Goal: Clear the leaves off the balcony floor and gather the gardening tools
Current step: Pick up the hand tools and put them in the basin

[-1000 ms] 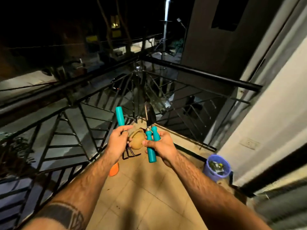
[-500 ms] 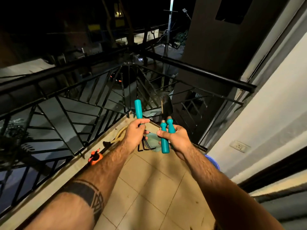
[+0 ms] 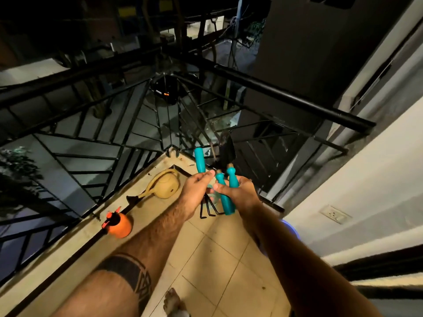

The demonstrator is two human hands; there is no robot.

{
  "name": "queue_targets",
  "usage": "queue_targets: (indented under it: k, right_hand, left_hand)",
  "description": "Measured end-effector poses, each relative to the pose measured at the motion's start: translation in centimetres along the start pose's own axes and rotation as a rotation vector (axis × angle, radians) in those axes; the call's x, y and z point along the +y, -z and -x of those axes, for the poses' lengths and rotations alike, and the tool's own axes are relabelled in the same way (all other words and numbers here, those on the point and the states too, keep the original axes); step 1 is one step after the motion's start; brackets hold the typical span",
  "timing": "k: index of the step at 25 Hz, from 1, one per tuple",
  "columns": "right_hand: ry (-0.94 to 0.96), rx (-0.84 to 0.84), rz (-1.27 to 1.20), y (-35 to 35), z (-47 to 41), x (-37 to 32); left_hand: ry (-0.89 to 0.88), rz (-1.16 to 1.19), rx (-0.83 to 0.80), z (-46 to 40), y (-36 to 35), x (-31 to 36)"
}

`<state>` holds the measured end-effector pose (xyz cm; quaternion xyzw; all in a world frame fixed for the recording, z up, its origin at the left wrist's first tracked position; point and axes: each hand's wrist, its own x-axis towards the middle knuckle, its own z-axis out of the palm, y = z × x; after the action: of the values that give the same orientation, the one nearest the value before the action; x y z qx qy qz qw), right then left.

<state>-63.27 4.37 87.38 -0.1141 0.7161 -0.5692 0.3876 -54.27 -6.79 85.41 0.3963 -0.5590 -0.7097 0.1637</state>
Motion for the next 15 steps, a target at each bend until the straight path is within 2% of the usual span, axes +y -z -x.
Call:
queue_targets:
  k: [3,6,15]
  right_hand:
    - [-0.027,-0.012,-0.016,0.4,-4.5,-0.6]
    - [-0.043,-0.010,0.028,0.9,-9.9,-1.2]
    - [0.031,-0.253,0.192,5.2,-26.0,0.2]
  left_hand:
    - [0.061,0.020,-0.039,-4.8,-1.4,0.0]
    - [0.049,0.017,-0.023,-9.0,-2.9,0.9]
    - [-0.010,0.060,0.213,-21.4,-8.6,-0.8]
